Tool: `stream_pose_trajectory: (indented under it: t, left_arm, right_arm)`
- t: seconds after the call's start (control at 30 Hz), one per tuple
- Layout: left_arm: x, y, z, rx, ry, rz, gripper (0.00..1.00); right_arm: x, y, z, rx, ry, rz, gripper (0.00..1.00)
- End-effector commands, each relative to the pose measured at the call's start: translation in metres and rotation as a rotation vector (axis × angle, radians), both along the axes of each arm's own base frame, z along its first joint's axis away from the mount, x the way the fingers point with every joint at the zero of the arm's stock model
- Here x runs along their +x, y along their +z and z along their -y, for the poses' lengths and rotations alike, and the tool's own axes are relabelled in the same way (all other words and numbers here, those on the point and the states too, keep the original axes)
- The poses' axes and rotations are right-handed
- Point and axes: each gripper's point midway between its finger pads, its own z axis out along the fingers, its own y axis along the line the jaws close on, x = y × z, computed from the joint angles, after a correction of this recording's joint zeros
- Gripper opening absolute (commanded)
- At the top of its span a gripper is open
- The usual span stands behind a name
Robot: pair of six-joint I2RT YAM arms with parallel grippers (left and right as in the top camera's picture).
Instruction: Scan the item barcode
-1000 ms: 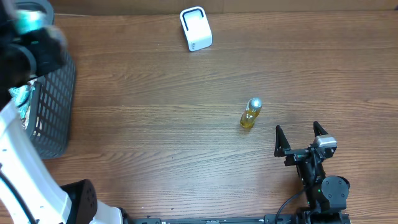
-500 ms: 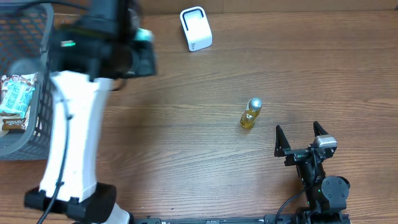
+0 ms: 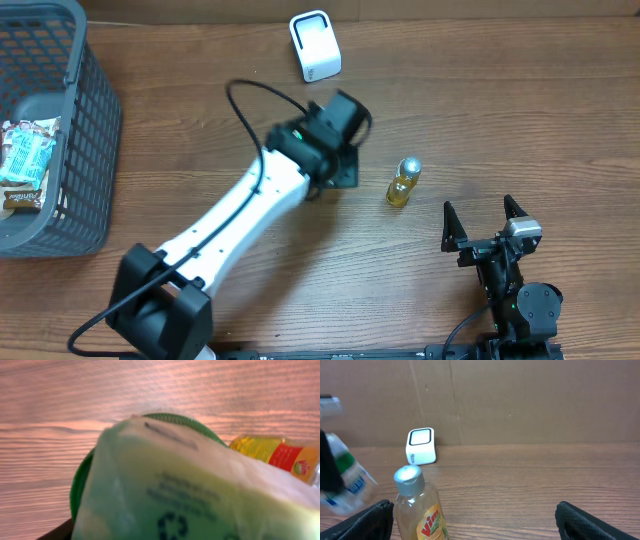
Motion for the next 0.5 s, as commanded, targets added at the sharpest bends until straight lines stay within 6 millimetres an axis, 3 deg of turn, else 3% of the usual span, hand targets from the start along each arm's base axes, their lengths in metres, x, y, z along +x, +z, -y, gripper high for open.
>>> stream_pose_trajectory:
  t: [0.0, 0.2, 0.47]
  left_arm:
    - [-0.007, -0.011, 0.007, 0.016, 0.078, 0.055, 0.64]
    - [-0.021, -0.026, 0.019, 0.025, 0.075, 0.071, 0.65]
    - [-0.028, -0.037, 0.015, 0.041, 0.080, 0.050, 0.65]
  right_arm:
    - [0.000, -0.003, 0.002, 0.004, -0.008, 0.000, 1.00]
    - [0.000, -0.003, 0.002, 0.005, -0.008, 0.000, 1.00]
    - [0.000, -0.003, 0.002, 0.005, -0.008, 0.000, 1.00]
